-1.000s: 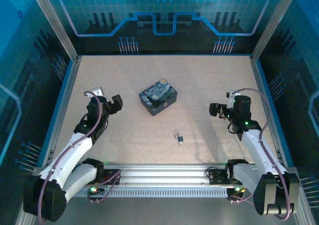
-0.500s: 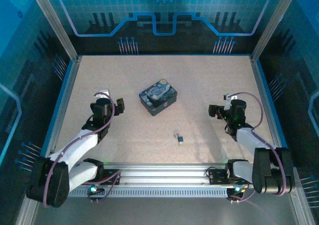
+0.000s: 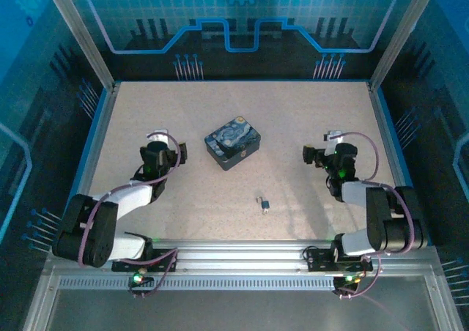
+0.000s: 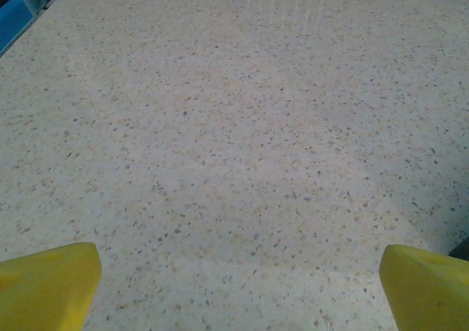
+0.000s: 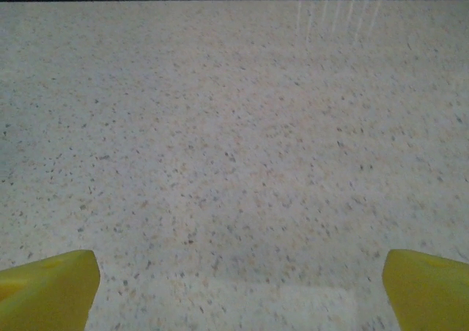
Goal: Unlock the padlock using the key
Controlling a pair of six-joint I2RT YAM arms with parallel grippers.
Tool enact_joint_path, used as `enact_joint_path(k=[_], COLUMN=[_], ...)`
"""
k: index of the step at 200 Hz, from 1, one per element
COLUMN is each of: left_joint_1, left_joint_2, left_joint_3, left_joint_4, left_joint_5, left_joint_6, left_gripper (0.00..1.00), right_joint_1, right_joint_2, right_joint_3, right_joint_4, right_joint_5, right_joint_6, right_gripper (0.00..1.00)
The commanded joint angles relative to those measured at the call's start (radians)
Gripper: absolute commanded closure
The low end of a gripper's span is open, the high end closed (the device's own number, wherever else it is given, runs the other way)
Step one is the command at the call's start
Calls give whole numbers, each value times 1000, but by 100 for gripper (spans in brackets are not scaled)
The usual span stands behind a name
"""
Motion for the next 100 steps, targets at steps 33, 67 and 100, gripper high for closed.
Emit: enact_joint_path(k=[33,67,100], left_joint_1=[43,83,122], left_joint_2=[30,103,187], left_joint_3=[-25,-79,-122], left_joint_4=[164,360,502], left_joint_5=[151,201,229], left_joint_6=[117,132,93], left_gripper=[1,1,1], right_joint_1=[52,53,52], right_joint_2=[35,35,35], right_joint_3=[39,39,39], right_joint_4=[27,27,27], right_joint_5=[48,47,49], right_joint_6=[-65,-65,-66], right_gripper=[0,0,0])
